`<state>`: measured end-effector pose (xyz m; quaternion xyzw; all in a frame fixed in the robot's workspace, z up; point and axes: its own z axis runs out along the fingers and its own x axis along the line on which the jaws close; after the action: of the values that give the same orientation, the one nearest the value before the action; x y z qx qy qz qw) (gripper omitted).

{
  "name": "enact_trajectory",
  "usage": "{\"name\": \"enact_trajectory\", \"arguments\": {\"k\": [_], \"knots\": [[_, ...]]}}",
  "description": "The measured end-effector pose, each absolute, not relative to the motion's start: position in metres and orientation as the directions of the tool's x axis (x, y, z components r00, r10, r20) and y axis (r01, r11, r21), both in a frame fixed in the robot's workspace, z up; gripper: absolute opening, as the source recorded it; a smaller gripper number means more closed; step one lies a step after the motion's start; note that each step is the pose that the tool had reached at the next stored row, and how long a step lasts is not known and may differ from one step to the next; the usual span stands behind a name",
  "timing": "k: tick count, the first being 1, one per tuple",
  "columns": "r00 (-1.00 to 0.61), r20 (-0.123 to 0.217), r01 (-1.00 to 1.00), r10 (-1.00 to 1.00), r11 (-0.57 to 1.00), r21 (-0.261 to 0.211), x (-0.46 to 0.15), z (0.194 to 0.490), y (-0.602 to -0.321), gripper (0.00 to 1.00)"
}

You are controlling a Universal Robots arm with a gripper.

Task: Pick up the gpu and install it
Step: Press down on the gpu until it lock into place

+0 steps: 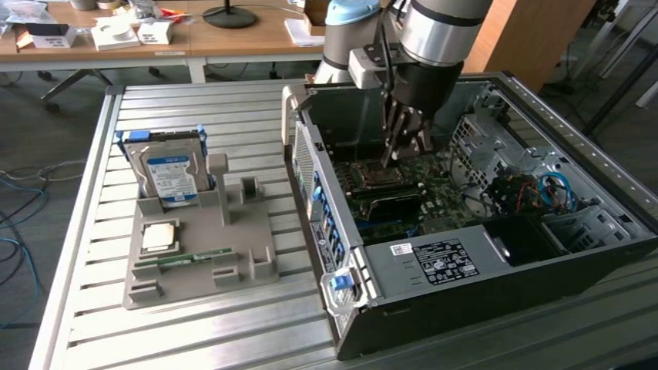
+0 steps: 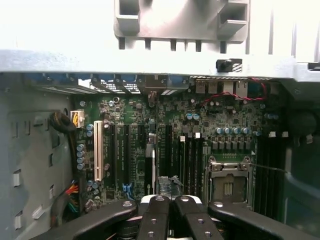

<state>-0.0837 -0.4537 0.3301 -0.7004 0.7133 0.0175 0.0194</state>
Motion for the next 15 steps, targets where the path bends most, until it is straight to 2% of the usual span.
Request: {"name": "enact_trajectory", "arguments": {"k": [15], "knots": [[-0.018, -0.052, -1.000, -0.998, 0.018, -0.002, -0.084, 0.351, -0.454, 0.11]]}}
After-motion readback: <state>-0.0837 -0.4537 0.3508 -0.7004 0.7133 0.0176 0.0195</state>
